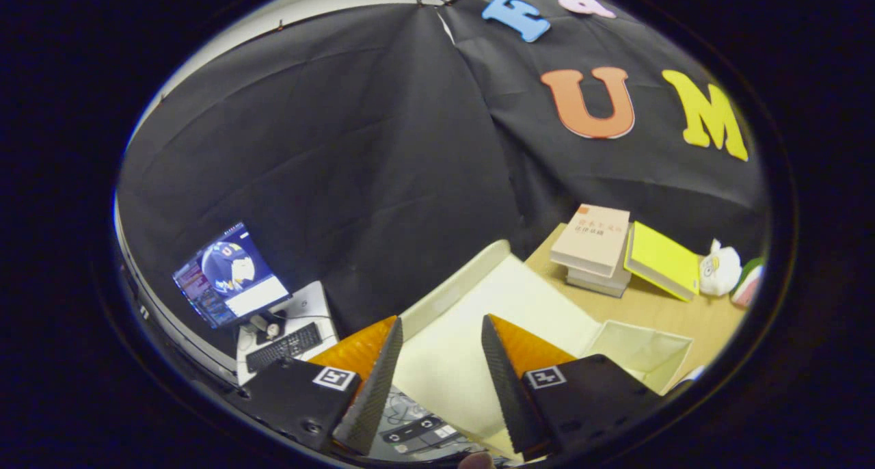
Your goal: Open the storage box then place both shoes into the box .Put the left shoe in first, then the right shoe, with the right side of both shoes facing outward in a uniform manner.
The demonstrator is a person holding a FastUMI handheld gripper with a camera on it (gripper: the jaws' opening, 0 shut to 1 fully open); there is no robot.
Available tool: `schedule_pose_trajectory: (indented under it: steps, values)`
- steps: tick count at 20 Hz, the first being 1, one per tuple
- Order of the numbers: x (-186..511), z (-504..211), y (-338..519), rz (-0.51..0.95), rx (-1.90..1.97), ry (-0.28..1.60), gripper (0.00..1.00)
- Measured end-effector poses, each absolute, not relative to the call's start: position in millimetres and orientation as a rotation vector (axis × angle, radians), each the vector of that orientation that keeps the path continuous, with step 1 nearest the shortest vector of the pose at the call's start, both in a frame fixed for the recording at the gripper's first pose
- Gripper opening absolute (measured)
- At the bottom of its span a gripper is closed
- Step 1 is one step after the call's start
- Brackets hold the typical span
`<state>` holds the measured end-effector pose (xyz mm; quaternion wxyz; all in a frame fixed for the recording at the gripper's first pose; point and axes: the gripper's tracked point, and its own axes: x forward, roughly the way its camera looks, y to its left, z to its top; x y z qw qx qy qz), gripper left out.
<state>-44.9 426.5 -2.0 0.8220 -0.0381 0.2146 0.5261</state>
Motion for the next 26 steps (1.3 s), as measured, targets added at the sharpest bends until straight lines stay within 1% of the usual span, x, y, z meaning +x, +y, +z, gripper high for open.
schedule_pose_trajectory:
  steps: [1, 5, 11, 16, 22, 26]
  values:
    - [-42.6, -0.5, 423.9, 1.107, -0.099, 0.427, 0.88]
    - [-31.1, 11.6, 401.3, 1.026, -0.109, 0.343, 0.97]
    - [-1.7, 28.2, 332.5, 0.886, -0.084, 0.263, 0.97]
    - [30.8, 26.9, 247.0, 0.753, -0.055, 0.249, 0.97]
    - [79.8, -17.3, 102.2, 0.509, 0.004, 0.350, 0.97]
    - [102.9, -75.1, 26.1, 0.393, 0.032, 0.473, 0.97]
